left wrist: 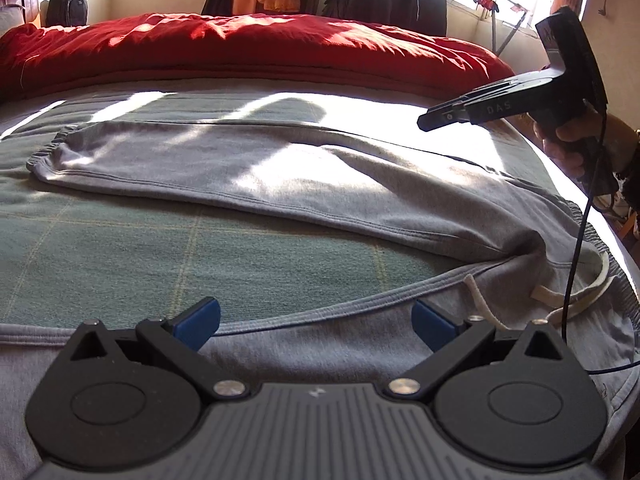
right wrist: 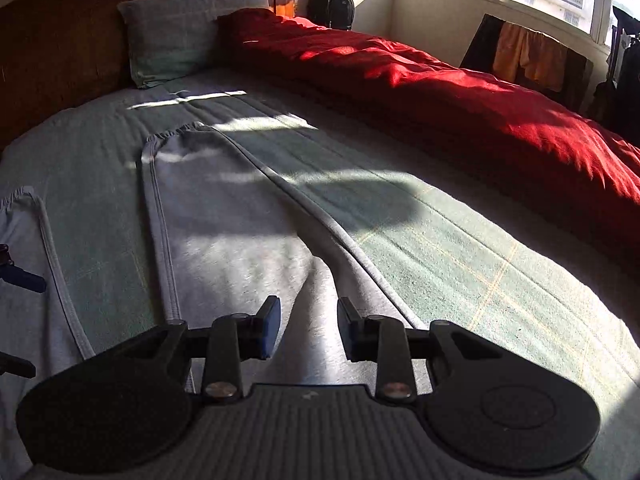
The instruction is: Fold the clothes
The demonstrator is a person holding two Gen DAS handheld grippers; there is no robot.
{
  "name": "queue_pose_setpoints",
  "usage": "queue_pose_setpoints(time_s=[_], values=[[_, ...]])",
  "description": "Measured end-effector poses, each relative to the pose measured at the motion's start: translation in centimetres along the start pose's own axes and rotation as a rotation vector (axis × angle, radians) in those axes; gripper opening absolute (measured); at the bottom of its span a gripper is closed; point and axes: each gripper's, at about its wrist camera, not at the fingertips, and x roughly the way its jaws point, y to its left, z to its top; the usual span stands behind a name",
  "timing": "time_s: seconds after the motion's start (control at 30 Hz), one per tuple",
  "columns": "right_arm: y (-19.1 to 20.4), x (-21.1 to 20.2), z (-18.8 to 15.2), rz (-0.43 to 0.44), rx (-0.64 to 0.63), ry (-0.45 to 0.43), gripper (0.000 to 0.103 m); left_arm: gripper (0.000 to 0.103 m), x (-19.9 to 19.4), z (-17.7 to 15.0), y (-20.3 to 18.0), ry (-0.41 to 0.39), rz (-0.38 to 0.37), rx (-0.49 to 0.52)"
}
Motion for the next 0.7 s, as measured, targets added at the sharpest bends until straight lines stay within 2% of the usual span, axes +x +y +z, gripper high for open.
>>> queue_pose_setpoints(time_s=[0.13,0.2,0.37,0.53,0.7], values=[[1.6,1.6,3.9,0.008,-0.017,-0.014,0.035,0.101,-0.8,1.3,3.7,-0.017,0.020,-0.007],[2.7,2.7,6.2,0.040,-0.025,-0.025,0.035,0.101,-1.2,1.9,5.9,-0.022,0.030,-0.015],[6.2,7.4,12.1,0.089,-0.084,-0.039,0.035,0.101,-1.7,3.0,11.4,-0.041,0.046,-0.079],[10.1,15.2,17.7,0.130,-0.136,-0.030,0.036,0.101,-1.3,3.4,16.2,-0.056,0.047,-0.135],[12.3,22.7,21.2,0.187,-0.123,-0.018,0.036,0.101,-0.1,3.5,18.8,-0.042,0.041,-0.164]])
